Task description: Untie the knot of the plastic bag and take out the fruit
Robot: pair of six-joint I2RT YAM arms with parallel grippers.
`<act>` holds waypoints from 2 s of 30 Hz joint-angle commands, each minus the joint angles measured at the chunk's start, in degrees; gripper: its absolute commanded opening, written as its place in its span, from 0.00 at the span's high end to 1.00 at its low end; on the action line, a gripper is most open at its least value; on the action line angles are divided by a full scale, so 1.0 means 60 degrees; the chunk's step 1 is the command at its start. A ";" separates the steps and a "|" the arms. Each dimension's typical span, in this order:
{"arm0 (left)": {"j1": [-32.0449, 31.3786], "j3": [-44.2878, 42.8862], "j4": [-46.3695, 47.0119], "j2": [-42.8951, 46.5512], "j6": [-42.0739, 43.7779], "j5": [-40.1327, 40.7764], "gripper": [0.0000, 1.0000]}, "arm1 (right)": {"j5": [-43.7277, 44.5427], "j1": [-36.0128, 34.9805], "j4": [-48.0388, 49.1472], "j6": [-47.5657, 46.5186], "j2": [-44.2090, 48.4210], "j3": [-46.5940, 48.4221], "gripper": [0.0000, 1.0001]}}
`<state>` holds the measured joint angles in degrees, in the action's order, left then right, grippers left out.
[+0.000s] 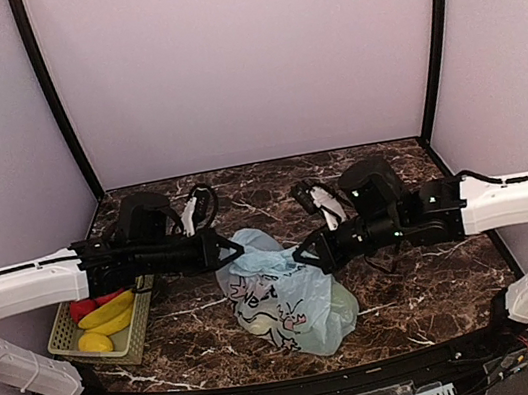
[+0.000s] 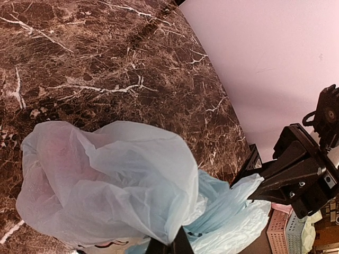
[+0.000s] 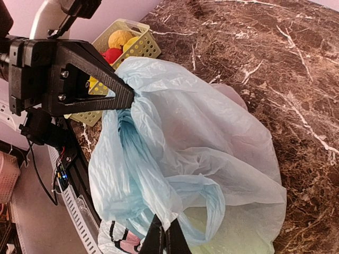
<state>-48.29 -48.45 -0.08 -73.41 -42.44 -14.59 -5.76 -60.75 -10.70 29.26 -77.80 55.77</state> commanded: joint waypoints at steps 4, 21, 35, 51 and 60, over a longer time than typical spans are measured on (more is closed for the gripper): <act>0.0595 -0.0716 -0.0015 0.0031 0.0388 -0.0212 0.99 | 0.1447 0.0219 0.0056 0.0699 0.1156 -0.0582 1.00; 0.1370 -0.0478 0.0839 -0.0225 0.0909 -0.0878 0.54 | 0.1105 0.0227 0.0773 0.1251 0.1238 -0.1133 1.00; -0.0725 -0.1455 -0.2706 0.1775 0.3671 0.2220 0.26 | 0.0757 0.0225 0.1039 0.1102 0.0760 -0.0714 1.00; -0.2218 -0.3605 -0.3628 -0.1198 0.5964 0.3184 0.25 | 0.0638 0.0223 0.1097 0.1210 0.0722 -0.0755 1.00; -0.2336 -0.3593 -0.3964 -0.1617 0.5962 0.3502 0.23 | 0.0622 0.0238 0.1113 0.1113 0.0692 -0.0696 1.00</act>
<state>-61.84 -68.95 -20.53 -82.37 -7.62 4.19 -1.72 -59.59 -5.69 36.10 -73.63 50.30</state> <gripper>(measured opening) 0.768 0.004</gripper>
